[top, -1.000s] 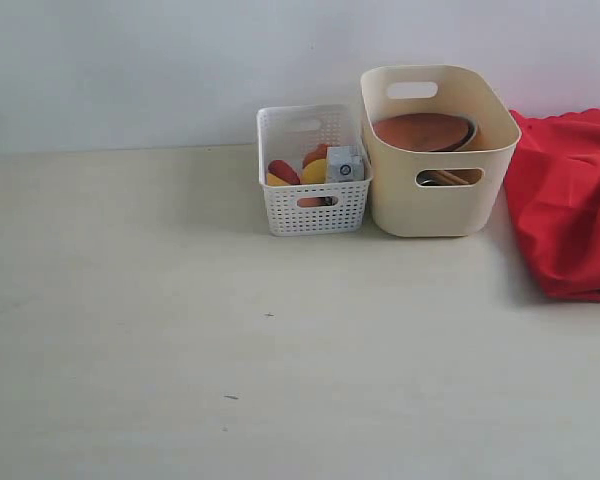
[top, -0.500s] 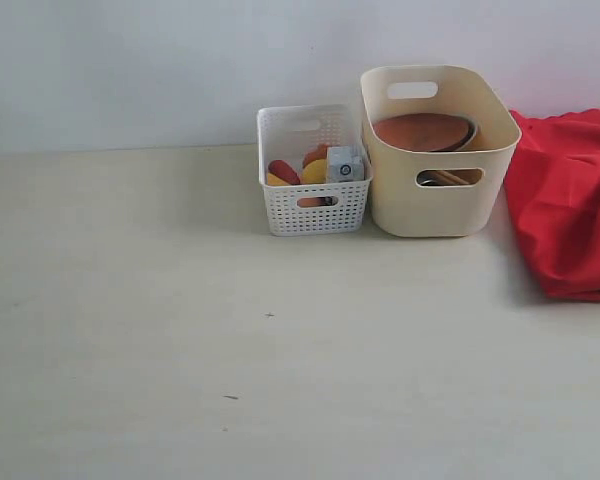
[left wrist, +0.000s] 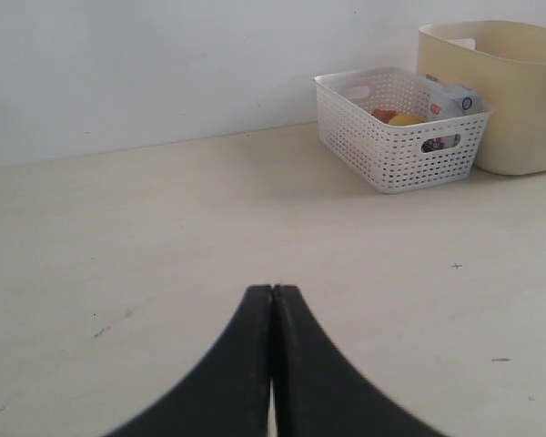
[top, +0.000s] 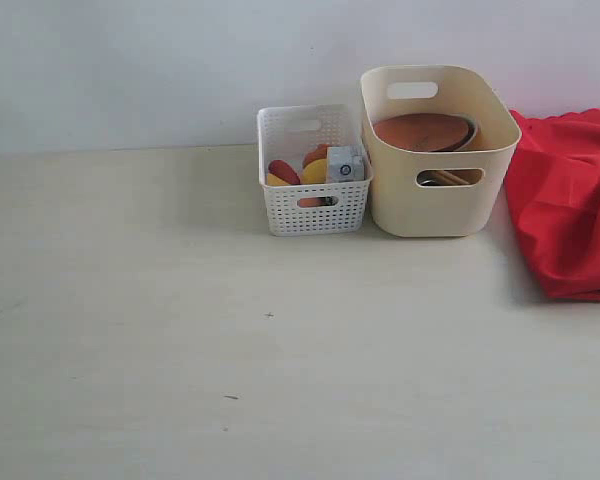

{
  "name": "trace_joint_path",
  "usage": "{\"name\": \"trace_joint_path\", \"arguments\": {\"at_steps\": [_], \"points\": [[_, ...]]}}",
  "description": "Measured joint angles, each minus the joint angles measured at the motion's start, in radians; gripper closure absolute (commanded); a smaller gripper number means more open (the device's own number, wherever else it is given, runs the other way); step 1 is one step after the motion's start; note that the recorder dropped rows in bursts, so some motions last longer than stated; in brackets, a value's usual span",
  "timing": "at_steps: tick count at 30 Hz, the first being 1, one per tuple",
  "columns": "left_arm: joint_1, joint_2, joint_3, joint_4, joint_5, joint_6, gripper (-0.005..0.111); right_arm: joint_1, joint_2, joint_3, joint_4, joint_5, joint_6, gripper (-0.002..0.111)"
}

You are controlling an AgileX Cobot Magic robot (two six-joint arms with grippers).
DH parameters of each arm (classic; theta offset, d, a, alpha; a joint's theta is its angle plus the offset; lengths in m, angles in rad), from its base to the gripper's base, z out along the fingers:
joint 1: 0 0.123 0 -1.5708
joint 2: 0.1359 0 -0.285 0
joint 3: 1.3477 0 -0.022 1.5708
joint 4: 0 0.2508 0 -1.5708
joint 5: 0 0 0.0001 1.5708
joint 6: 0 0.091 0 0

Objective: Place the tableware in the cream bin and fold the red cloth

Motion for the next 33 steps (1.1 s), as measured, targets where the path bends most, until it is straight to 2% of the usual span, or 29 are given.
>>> {"name": "trace_joint_path", "arguments": {"at_steps": [33], "points": [[0.0, 0.0, 0.0, 0.0, 0.0, 0.0, 0.107, 0.0, 0.0, 0.0, 0.028, 0.0, 0.002, 0.108]]}}
